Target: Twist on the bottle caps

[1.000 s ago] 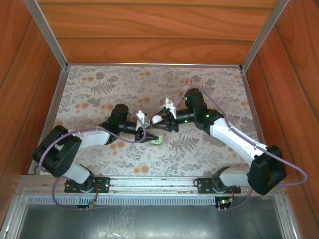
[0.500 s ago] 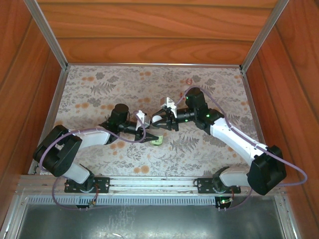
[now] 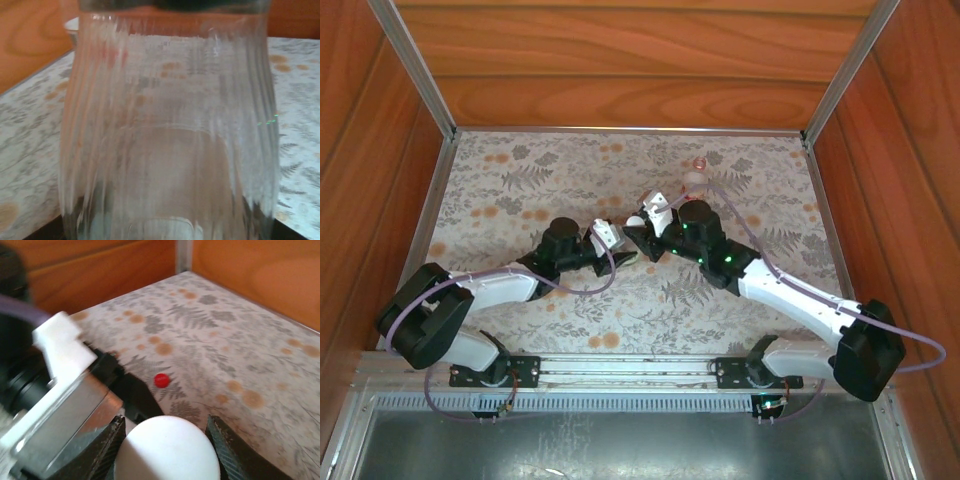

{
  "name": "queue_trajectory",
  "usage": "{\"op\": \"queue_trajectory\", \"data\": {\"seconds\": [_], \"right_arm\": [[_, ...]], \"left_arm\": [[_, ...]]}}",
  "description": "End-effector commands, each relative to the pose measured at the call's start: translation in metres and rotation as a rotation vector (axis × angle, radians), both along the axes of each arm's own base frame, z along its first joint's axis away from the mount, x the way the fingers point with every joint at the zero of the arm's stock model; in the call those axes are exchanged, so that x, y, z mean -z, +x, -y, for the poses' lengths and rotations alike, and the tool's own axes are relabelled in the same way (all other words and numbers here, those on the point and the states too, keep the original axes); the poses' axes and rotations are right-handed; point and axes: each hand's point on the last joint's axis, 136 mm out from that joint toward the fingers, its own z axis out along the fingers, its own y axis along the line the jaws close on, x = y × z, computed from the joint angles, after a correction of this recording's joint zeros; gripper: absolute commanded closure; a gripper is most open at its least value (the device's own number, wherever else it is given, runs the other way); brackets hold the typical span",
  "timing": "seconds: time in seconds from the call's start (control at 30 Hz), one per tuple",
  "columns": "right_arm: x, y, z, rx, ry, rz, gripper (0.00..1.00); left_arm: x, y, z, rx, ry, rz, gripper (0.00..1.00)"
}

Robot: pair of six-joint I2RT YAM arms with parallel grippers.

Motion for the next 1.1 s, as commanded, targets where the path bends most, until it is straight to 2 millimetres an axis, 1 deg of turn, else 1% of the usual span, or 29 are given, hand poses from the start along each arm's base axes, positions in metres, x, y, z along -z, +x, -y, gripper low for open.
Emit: {"op": "queue_trajectory", "data": {"seconds": [0.0, 0.1, 0.17, 0.3, 0.47, 0.5, 0.53, 0.57, 0.73, 0.87, 0.97, 1.07], "right_arm": [[-0.002, 0.020, 0.008, 0.309, 0.059, 0.010, 1.00], [-0.003, 0.023, 0.006, 0.439, 0.019, 0.084, 1.00], [-0.004, 0.023, 0.002, 0.475, -0.002, 0.120, 1.00], [-0.003, 0.021, -0.013, 0.435, -0.002, 0.119, 1.00], [0.000, 0.020, -0.021, 0.385, -0.013, 0.118, 1.00], [0.001, 0.020, -0.021, 0.373, -0.013, 0.110, 1.00], [0.002, 0.021, -0.021, 0.367, -0.015, 0.103, 1.00], [0.002, 0.021, -0.020, 0.363, -0.014, 0.096, 1.00], [0.004, 0.025, -0.012, 0.342, -0.019, 0.057, 1.00], [0.008, 0.031, -0.002, 0.356, -0.029, 0.028, 0.99], [0.013, 0.038, 0.004, 0.353, -0.022, -0.010, 0.99], [0.015, 0.051, 0.010, 0.363, -0.029, -0.031, 0.99]], "left_arm": [[-0.026, 0.022, -0.003, -0.152, -0.051, 0.086, 0.44], [-0.022, 0.024, -0.003, -0.168, -0.055, 0.074, 0.44], [-0.021, 0.024, -0.003, -0.169, -0.058, 0.070, 0.44], [-0.021, 0.023, -0.004, -0.168, -0.058, 0.071, 0.44], [-0.019, 0.019, -0.005, -0.156, -0.056, 0.066, 0.43], [-0.017, 0.019, -0.006, -0.157, -0.054, 0.065, 0.40], [-0.016, 0.018, -0.006, -0.154, -0.054, 0.062, 0.32], [-0.016, 0.016, -0.006, -0.143, -0.053, 0.061, 0.27], [-0.011, 0.010, -0.005, -0.114, -0.052, 0.046, 0.20], [-0.010, -0.001, -0.004, -0.062, -0.054, 0.044, 0.08], [-0.007, -0.005, -0.008, -0.063, -0.051, 0.042, 0.02], [-0.002, -0.011, -0.017, -0.077, -0.046, 0.030, 0.00]]}}
